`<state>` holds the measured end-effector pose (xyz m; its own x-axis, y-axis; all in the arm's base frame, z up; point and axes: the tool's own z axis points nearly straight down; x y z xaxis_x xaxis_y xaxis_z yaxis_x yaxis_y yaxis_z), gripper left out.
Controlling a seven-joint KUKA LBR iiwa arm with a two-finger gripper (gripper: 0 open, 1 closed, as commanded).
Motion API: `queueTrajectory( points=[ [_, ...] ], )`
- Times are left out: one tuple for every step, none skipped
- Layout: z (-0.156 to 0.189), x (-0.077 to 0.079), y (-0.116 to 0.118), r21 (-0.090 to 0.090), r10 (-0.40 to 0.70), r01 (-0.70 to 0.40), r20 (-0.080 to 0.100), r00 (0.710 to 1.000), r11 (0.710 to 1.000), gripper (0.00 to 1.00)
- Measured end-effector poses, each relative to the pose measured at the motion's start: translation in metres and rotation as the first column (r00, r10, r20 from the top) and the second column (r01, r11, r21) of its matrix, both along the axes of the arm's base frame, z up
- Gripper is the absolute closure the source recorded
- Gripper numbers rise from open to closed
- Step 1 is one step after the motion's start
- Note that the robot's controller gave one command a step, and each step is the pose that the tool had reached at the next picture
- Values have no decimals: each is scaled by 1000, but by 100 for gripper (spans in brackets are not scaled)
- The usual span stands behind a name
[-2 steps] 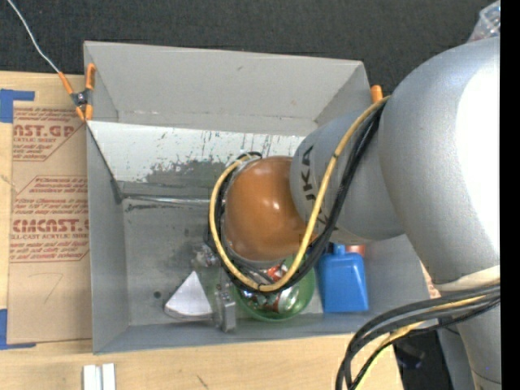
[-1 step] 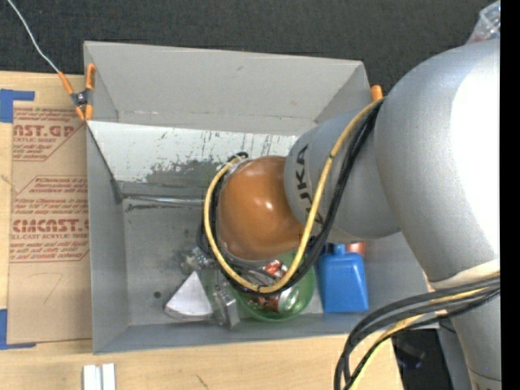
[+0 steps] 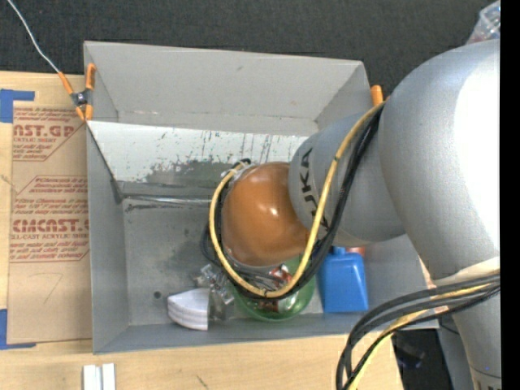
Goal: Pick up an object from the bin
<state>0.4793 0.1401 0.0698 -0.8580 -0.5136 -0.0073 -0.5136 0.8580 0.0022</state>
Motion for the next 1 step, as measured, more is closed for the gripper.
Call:
queueTrajectory(
  points=[
    [0, 0, 0, 0, 0, 0, 0, 1000, 1000, 100]
  ],
)
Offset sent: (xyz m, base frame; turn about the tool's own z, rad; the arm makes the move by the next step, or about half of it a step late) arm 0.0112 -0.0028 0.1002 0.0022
